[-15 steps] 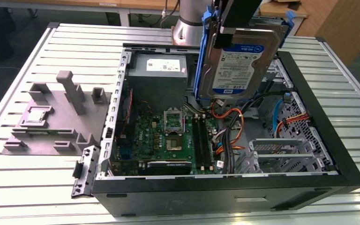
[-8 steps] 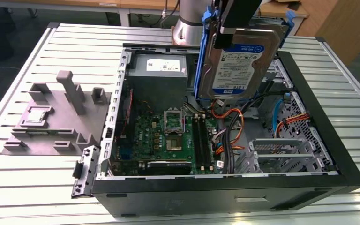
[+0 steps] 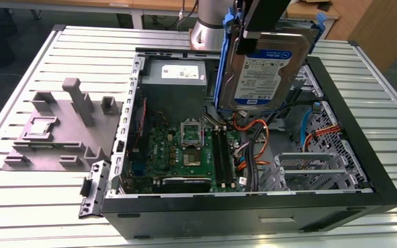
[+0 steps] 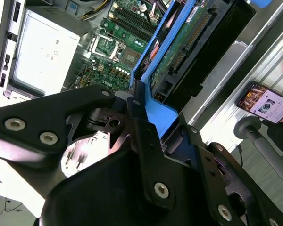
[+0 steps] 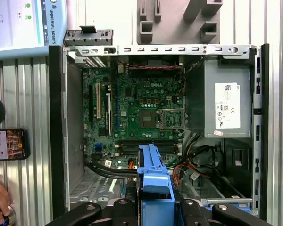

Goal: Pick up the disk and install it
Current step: 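Insert the disk into the insertion slot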

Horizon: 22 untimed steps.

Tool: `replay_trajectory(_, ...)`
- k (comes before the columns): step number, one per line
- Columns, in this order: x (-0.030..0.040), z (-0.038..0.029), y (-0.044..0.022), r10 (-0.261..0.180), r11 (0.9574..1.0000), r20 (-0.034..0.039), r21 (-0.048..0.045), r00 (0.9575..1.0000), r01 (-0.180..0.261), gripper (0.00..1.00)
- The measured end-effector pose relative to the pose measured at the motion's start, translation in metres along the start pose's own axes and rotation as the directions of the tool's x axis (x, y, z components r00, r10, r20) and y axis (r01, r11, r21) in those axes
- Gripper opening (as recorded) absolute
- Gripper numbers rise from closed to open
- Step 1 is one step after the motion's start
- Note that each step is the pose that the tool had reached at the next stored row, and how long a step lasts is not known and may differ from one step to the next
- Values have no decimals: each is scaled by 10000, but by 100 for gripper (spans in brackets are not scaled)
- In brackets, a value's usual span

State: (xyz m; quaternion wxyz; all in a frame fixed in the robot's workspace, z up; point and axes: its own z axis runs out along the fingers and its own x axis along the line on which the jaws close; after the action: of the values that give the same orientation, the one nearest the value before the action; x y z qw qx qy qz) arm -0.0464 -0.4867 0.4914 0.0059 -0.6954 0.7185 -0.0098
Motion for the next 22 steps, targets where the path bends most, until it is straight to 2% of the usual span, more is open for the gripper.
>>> replay_trajectory(3,18,6,-14,0,10000,-2,-1,10000,0,37)
replay_trajectory(9,17,17,-91,0,10000,-5,-10,10000,0,37)
replay_trajectory(12,26,23,-99,0,10000,-10,-12,10000,0,37)
replay_trajectory(18,122,48,-121,1,10000,-17,-10,10000,-1,37)
replay_trajectory(22,163,76,-181,0,10000,-18,-10,10000,0,37)
